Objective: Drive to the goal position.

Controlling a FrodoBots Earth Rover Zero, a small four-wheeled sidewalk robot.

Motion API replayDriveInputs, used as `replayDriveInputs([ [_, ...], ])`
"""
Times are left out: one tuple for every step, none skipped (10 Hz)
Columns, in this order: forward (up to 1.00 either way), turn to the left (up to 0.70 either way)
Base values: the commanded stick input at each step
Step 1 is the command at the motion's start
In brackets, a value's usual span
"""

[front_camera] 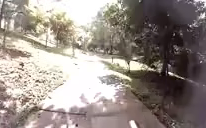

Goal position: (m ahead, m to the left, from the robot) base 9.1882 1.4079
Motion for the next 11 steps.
replayDriveInputs([
  [0.85,0.0],
  [0.85,0.0],
  [0.85,0.0],
  [0.85,0.0],
  [0.85,0.0],
  [0.85,0.0],
  [0.85,0.0],
  [0.85,0.0],
  [0.85,0.0],
  [0.85,0.0],
  [0.85,0.0],
])
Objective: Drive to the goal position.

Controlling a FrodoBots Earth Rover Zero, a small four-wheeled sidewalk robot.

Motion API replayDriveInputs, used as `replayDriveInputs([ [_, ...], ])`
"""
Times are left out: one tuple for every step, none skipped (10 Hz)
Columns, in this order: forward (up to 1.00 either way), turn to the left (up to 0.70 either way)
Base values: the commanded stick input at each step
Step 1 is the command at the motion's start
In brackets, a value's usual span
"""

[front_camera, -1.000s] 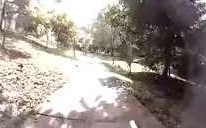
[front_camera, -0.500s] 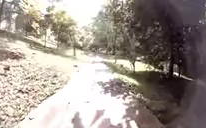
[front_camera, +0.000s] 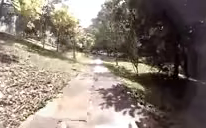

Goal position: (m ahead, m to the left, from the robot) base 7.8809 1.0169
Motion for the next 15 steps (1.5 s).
replayDriveInputs([
  [0.85,0.0],
  [0.85,0.0],
  [0.85,0.0],
  [0.85,0.0],
  [0.29,0.0],
  [0.0,0.0],
  [0.0,0.0],
  [0.0,0.0],
  [0.0,0.0],
  [0.0,0.0],
  [0.0,0.0],
  [0.0,0.0],
  [0.0,0.0],
  [0.0,0.0],
  [0.34,0.0],
])
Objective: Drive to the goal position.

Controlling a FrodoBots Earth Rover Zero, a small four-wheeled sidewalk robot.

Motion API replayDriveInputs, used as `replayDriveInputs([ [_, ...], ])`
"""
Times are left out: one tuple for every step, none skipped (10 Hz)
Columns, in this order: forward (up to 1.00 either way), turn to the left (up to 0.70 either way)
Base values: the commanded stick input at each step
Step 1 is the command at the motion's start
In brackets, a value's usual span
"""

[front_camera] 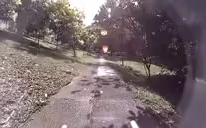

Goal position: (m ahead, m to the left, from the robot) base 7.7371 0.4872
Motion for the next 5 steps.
replayDriveInputs([
  [0.71,0.0],
  [0.85,0.0],
  [0.85,0.0],
  [0.85,0.0],
  [0.85,-0.01],
])
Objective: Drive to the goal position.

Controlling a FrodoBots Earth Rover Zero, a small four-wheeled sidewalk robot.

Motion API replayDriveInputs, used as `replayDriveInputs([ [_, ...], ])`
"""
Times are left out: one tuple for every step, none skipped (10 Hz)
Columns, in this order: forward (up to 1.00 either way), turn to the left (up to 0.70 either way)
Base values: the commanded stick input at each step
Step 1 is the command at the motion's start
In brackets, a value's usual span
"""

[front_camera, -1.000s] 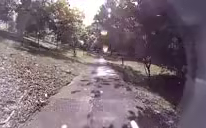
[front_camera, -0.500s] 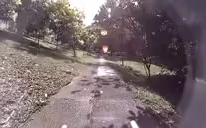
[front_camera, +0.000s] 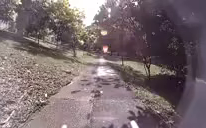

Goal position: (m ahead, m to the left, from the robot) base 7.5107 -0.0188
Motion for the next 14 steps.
replayDriveInputs([
  [0.85,-0.03],
  [0.85,-0.34],
  [0.85,-0.34],
  [0.85,-0.08],
  [0.85,0.0],
  [0.85,0.0],
  [0.85,0.0],
  [0.85,0.0],
  [0.85,0.0],
  [0.85,0.0],
  [0.85,0.0],
  [0.85,0.0],
  [0.85,0.0],
  [0.85,0.0],
])
